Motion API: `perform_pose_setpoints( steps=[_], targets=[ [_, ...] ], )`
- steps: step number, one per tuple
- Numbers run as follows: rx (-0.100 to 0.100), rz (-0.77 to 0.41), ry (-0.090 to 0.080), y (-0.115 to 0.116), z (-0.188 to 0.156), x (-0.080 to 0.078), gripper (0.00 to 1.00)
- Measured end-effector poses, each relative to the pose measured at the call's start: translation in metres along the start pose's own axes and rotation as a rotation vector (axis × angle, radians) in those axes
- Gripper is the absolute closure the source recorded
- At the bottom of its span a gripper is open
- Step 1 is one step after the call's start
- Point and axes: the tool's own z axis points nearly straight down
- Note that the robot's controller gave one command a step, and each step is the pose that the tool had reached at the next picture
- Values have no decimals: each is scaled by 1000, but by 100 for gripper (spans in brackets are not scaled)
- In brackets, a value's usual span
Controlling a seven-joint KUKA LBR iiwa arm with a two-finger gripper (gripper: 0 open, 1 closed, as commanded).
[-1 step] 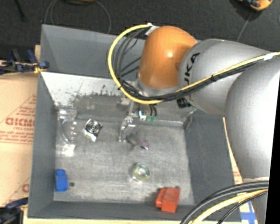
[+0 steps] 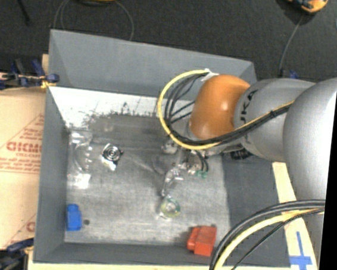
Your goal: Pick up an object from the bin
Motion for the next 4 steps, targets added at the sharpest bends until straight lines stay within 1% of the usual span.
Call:
perform_pose_setpoints(
  steps=[1,2,3,4],
  targets=[
    [4,100,3,-10,-29,0,0],
    [3,163,3,1,-32,-11,0],
    [0,272,0,-17,-2,-5,0],
    [2,268,2,-17,-4,-7,0]
  ],
)
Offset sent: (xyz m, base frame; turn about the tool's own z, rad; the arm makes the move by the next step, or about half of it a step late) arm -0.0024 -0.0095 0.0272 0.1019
